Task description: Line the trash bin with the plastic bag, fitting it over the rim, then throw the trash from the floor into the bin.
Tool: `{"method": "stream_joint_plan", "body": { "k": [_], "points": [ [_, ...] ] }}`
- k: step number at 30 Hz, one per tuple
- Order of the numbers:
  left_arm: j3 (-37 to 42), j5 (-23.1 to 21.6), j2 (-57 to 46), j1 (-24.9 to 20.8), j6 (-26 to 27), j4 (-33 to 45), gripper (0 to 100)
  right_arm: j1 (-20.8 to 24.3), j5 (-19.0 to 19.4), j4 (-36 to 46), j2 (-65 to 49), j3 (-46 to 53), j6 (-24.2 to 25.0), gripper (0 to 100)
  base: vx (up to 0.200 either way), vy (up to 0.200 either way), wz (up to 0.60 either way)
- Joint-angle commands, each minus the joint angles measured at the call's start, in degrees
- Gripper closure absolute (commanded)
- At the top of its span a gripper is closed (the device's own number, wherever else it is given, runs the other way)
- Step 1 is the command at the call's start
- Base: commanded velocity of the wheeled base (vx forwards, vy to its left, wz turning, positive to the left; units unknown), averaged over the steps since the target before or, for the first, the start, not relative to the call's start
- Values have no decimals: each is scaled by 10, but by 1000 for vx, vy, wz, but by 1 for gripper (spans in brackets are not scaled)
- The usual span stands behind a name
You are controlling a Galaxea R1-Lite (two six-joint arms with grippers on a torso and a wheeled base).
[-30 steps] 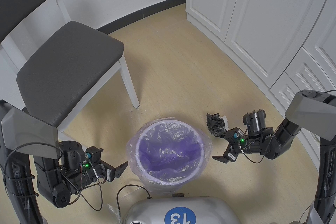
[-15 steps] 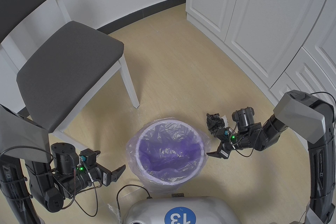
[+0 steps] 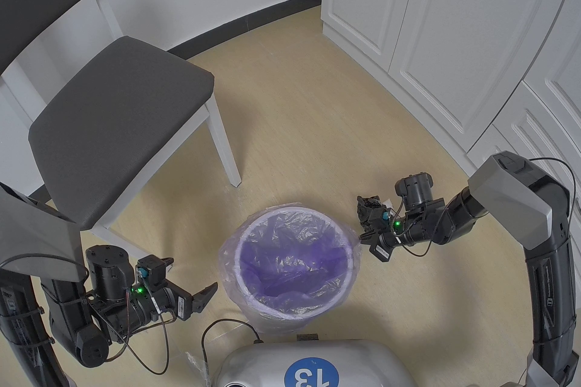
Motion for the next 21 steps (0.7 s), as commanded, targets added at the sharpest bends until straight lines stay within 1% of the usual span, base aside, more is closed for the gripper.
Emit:
{"method": "stream_joint_plan", "body": {
  "k": [1,3,6,7,16,21],
  "points": [
    [5,9,-8,-4,0,-10,0,0,12,19,13,-8,-4,100,0,0,0],
    [8,10,-8,-6,-1,-10,0,-1,14,17,8,6,-7,100,0,0,0],
    [16,10,-3,-7,-2,-10,0,-15,20,23,-32,54,-24,100,0,0,0],
    [16,10,-1,-7,-3,-10,0,-18,20,22,-42,68,-26,0,0,0,0],
    [26,9,0,-10,-4,-10,0,-22,23,9,-59,97,-24,0,0,0,0],
    [30,9,-1,-10,-4,-10,0,-9,33,3,-47,81,-17,0,0,0,0]
  ]
}}
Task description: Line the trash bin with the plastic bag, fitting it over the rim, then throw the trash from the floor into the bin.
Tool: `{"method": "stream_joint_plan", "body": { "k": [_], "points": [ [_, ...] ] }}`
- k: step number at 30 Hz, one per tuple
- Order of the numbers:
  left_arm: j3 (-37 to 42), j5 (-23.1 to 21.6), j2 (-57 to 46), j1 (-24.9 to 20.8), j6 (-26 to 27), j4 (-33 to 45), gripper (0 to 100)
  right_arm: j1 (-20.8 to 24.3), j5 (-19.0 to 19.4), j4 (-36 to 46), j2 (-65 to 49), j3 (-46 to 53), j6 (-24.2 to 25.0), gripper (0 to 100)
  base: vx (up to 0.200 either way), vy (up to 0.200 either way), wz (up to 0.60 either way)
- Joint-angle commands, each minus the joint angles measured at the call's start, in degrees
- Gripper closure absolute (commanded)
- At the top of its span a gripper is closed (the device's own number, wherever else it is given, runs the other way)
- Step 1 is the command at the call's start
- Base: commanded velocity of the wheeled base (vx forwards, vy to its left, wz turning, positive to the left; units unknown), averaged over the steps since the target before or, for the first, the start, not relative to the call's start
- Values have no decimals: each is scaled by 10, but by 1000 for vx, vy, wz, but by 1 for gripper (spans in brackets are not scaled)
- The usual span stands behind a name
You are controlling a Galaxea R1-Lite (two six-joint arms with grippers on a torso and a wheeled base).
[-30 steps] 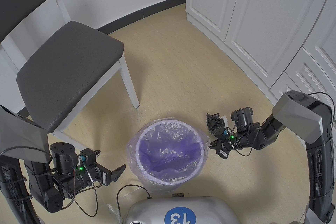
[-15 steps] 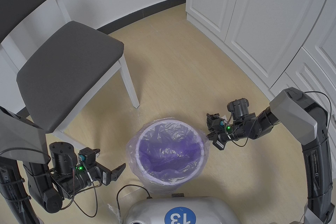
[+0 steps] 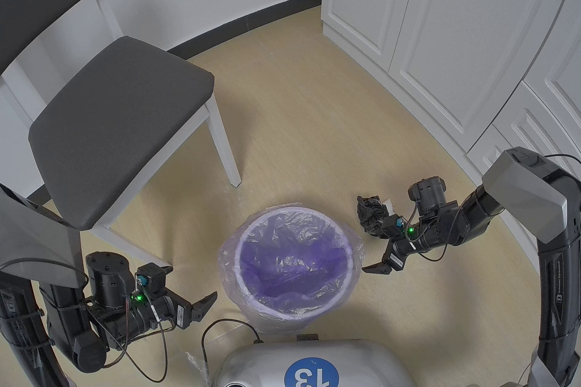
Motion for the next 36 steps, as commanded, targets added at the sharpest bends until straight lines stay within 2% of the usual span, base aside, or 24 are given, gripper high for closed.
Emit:
{"method": "stream_joint_plan", "body": {
  "k": [1,10,11,26,28,36],
  "points": [
    [2,0,0,0,0,-10,0,7,4,-3,9,-13,3,0,0,0,0],
    [0,0,4,-8,0,-10,0,12,19,-3,38,-35,4,0,0,0,0],
    [-1,0,4,-8,0,-10,0,12,20,-4,39,-37,4,100,0,0,0],
    [-6,0,9,-8,0,-10,0,7,29,1,62,-105,10,100,0,0,0],
    [-6,0,9,-8,0,-10,0,7,29,6,90,-157,14,100,0,0,0],
    [-6,1,11,-9,0,-10,0,16,29,21,130,-210,17,100,0,0,0]
  ]
}}
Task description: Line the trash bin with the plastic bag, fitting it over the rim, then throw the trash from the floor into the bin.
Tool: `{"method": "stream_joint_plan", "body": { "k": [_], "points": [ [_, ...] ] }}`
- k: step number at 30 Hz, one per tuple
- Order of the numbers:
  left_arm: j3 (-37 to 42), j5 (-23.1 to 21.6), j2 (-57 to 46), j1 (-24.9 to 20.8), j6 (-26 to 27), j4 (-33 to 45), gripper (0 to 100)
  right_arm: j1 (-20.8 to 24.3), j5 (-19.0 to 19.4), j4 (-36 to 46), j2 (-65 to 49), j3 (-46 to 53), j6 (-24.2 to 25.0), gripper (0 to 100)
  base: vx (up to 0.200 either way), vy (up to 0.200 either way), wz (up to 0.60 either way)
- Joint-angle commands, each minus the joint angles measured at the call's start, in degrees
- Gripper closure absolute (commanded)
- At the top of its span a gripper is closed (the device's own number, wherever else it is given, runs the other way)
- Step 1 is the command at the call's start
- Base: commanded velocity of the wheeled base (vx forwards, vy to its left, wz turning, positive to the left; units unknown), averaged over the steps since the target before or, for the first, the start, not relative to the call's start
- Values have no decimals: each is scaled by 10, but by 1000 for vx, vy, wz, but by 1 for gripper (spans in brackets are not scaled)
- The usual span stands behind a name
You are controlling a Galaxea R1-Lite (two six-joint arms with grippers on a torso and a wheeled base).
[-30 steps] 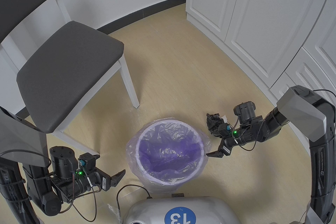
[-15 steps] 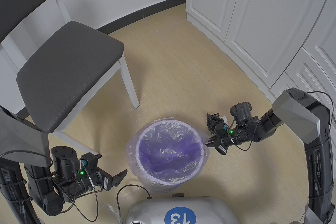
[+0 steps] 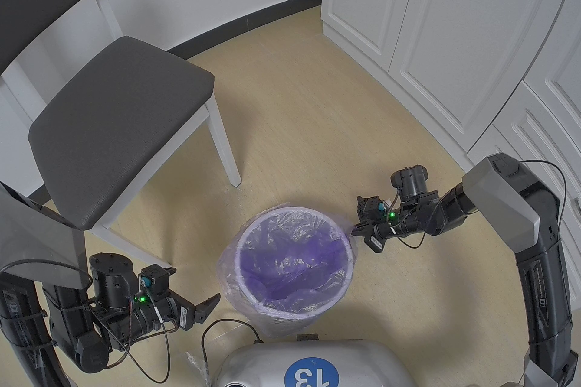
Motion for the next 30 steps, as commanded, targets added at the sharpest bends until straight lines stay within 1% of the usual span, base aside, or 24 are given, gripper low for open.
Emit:
{"method": "stream_joint_plan", "body": {
  "k": [1,8,13,14,19,23,30],
  "points": [
    [-1,0,2,-1,0,-10,0,7,0,3,41,-35,1,100,0,0,0],
    [3,0,3,1,-2,-10,0,17,3,-1,55,-48,0,100,0,0,0],
    [3,0,2,-1,-16,-10,0,17,7,-3,56,-47,-1,100,0,0,0],
    [3,0,2,0,-16,-10,0,16,7,-3,55,-47,-1,0,0,0,0],
    [8,0,-1,2,-16,-10,0,13,11,-4,50,-42,0,0,0,0,0],
    [11,0,-1,0,-17,-10,0,1,34,-7,36,-21,1,0,0,0,0],
    [9,0,-2,-1,-17,-10,0,-15,36,-47,-4,43,1,0,0,0,0]
  ]
}}
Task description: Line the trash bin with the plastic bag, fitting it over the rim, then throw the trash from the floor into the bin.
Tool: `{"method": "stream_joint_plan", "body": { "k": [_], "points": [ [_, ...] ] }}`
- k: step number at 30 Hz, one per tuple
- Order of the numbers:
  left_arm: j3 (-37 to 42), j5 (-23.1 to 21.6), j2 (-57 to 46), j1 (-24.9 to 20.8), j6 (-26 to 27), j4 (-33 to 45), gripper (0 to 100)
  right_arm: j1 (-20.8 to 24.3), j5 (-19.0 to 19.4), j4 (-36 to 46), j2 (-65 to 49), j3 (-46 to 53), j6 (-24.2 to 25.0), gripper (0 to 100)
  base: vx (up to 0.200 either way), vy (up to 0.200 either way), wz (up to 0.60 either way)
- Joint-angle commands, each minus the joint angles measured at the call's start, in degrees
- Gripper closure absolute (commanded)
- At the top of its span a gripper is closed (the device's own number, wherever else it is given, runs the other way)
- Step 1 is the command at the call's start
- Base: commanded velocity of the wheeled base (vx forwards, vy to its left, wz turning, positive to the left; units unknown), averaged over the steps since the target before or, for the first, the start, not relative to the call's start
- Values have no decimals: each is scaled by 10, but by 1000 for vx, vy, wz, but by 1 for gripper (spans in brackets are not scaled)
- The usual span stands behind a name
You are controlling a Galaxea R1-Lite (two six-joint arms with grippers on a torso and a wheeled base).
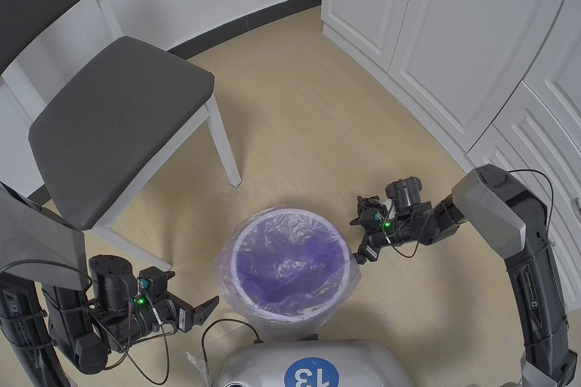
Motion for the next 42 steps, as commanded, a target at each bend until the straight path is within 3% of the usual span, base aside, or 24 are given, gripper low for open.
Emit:
{"method": "stream_joint_plan", "body": {
  "k": [1,11,15,19,20,22,23,24,25,29,30,32,35,42],
  "points": [
    [0,0,-2,-1,0,-10,0,-11,1,-16,-38,34,0,0,0,0,0],
    [4,0,-18,-3,-15,-10,0,-23,16,-22,-108,84,8,0,0,0,0],
    [13,0,-32,-3,-18,-10,0,-31,25,-68,-124,131,55,0,0,0,0],
    [13,0,-49,4,-29,-10,0,-35,13,-185,-125,183,168,0,0,0,0],
    [13,-1,-60,6,-35,-10,0,-34,-7,-238,-125,209,233,0,0,0,0],
    [13,-1,-70,9,-37,-10,0,-31,-45,-297,-124,231,309,0,0,0,0],
    [13,-1,-70,9,-37,-10,0,-31,-45,-297,-124,231,309,0,0,0,0],
    [13,-1,-81,10,-37,-10,0,-30,-70,-325,-122,237,354,0,0,0,0],
    [13,-1,-83,10,-37,-10,0,-29,-74,-325,-122,237,357,0,0,0,0],
    [13,11,-103,10,-38,-10,0,-29,-153,-316,-118,259,375,0,0,0,0],
    [13,25,-108,9,-39,-10,0,-28,-199,-318,-115,269,386,0,0,0,0],
    [13,37,-105,4,-39,-10,0,-22,-236,-320,-105,276,424,0,0,0,0],
    [13,38,-101,-4,-39,-10,0,-18,-242,-320,-104,277,471,0,0,0,0],
    [13,41,-70,-10,-39,-10,0,-1,-245,-329,-85,270,500,0,0,0,0]
  ]
}}
